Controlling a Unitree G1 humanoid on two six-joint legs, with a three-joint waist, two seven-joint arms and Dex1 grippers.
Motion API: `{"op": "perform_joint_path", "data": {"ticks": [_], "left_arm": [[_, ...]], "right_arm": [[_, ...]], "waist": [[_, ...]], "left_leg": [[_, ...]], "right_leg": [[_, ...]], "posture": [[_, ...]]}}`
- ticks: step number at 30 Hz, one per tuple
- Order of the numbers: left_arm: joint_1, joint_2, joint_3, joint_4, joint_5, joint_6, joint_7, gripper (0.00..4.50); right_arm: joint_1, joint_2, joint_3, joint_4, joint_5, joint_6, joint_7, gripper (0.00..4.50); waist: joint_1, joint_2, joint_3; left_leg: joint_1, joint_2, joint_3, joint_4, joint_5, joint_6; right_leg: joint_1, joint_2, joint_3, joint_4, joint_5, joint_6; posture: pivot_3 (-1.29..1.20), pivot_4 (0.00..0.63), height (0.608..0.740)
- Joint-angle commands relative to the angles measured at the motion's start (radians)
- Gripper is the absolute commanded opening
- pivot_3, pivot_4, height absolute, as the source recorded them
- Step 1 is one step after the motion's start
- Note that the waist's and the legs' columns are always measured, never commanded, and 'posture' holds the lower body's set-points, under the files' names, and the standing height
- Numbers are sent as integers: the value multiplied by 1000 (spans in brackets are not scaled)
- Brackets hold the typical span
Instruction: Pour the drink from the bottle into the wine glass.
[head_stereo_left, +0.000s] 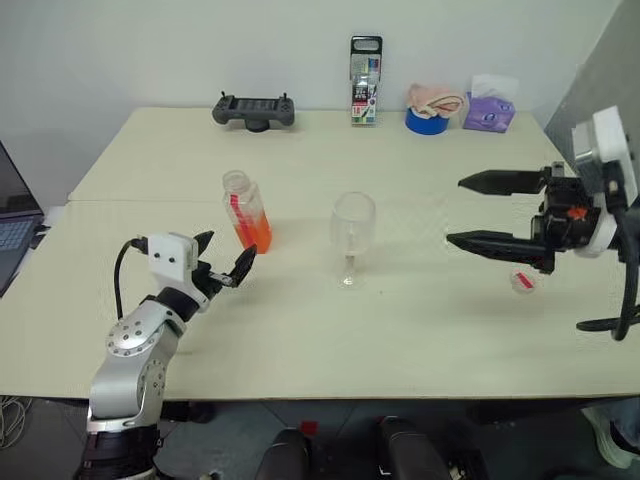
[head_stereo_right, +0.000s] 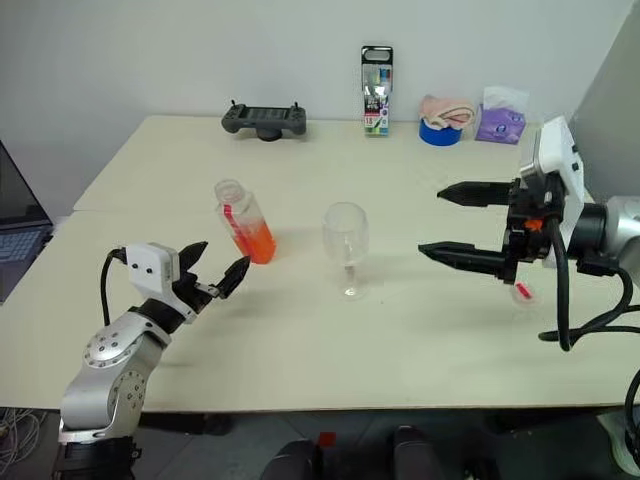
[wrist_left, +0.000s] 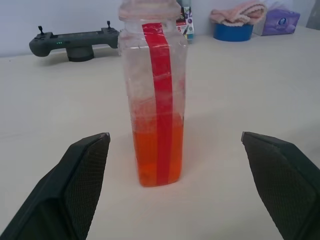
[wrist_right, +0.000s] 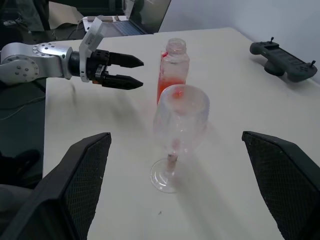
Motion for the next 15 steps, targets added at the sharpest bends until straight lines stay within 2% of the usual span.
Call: {"op": "perform_joint_path", "data": {"ticks": [1,11,15], "left_arm": [[-56,5,-18,42,46,-66,-1,4500],[-155,-46,-5,153,13,-76,8,4500],[-214,-41,-28,231,52,-119,-5,4500]], "right_arm": [[-27,19,30,-17,-6,-46,0,4470],[0,0,33,-87,22,-54,-13,4470],[8,8,32,-102,27,-58,-26,4470]], "waist": [[1,0,0],[3,0,0],[3,0,0]], "left_leg": [[0,0,0,0,0,0],[-1,0,0,0,0,0],[0,0,0,1,0,0]], "right_leg": [[0,0,0,0,0,0],[-1,0,0,0,0,1],[-1,0,0,1,0,1]], "posture": [[0,150,740],[0,150,740],[0,150,740]]}}
